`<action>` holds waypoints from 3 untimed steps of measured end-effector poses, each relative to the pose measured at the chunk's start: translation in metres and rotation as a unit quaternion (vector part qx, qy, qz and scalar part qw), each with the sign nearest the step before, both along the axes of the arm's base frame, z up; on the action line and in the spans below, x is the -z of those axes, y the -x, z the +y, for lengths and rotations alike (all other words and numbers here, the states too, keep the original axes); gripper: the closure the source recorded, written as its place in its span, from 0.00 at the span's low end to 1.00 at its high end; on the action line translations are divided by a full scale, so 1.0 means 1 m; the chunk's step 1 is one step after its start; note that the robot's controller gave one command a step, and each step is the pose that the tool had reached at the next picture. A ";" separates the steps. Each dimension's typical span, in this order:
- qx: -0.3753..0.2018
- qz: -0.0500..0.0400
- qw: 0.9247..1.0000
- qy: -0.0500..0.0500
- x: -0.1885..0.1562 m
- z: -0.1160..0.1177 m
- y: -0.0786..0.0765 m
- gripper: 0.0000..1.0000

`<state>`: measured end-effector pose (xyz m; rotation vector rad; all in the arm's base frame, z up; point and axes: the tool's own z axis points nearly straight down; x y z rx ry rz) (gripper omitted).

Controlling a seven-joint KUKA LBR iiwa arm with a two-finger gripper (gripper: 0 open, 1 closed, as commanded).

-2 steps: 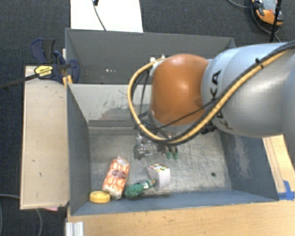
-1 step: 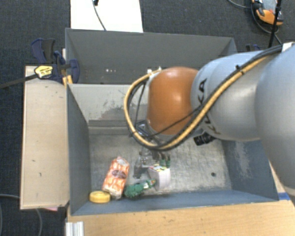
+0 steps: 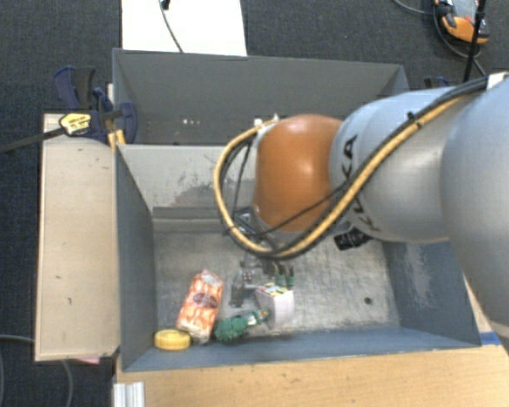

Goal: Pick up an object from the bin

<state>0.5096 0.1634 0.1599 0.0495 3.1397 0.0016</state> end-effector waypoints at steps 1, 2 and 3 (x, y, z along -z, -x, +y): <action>-0.008 -0.018 1.000 -0.006 0.082 0.027 0.022 1.00; -0.007 -0.018 1.000 -0.006 0.082 0.027 0.022 1.00; -0.014 0.001 1.000 0.000 0.053 0.025 0.024 1.00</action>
Offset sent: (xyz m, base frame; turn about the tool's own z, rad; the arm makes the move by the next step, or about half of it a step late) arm 0.0000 0.0000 0.0000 0.0000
